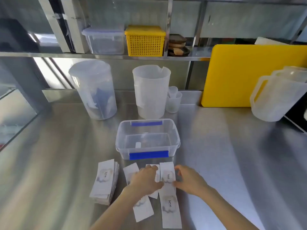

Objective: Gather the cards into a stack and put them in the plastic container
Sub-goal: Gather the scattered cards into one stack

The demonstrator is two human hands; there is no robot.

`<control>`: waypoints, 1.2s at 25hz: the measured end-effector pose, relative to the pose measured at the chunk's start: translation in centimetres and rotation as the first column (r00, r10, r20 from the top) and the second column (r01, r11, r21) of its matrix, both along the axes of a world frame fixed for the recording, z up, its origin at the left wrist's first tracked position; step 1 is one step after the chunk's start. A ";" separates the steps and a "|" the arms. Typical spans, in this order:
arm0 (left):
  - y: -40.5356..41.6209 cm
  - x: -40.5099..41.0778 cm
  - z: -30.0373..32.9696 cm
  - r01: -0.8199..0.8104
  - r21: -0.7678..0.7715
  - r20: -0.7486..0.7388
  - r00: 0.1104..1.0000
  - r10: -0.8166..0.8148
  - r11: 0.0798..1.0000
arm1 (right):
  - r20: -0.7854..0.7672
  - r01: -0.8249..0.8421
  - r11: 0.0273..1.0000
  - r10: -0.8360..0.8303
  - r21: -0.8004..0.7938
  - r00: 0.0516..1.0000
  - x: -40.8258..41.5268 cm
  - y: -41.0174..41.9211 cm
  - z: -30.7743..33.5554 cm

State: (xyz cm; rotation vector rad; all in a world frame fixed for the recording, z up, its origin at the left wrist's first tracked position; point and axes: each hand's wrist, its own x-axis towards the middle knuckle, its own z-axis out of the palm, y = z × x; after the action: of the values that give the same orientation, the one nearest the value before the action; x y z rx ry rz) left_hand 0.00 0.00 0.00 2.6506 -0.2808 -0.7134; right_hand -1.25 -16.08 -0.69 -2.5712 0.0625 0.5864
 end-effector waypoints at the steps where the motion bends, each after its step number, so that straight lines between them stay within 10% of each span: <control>1: -0.2 -0.2 -0.3 -0.001 0.017 -0.010 1.000 0.001 1.000 | -0.019 -0.021 0.999 0.020 -0.027 1.000 -0.2 0.3 -0.4; 17: -1.4 -1.3 -5.4 0.003 0.141 -0.001 1.000 -0.002 0.990 | -0.059 -0.073 0.989 0.066 -0.129 0.996 -0.4 1.6 -4.8; 25: -1.0 -1.5 -5.6 -0.317 -0.168 -0.189 0.940 0.285 0.933 | -0.026 0.261 0.922 -0.265 0.285 0.964 0.2 0.6 -4.0; 30: -0.2 -1.6 -5.2 -0.537 -0.453 -0.422 0.832 0.360 0.711 | -0.153 0.421 0.716 -0.409 0.557 0.899 1.2 1.0 -2.7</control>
State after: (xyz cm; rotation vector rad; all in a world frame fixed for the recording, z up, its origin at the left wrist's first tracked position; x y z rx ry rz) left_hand -1.58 -0.24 -5.17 1.8930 0.2305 -0.7183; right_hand -0.03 -15.05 -3.37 -1.8622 0.3993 0.3746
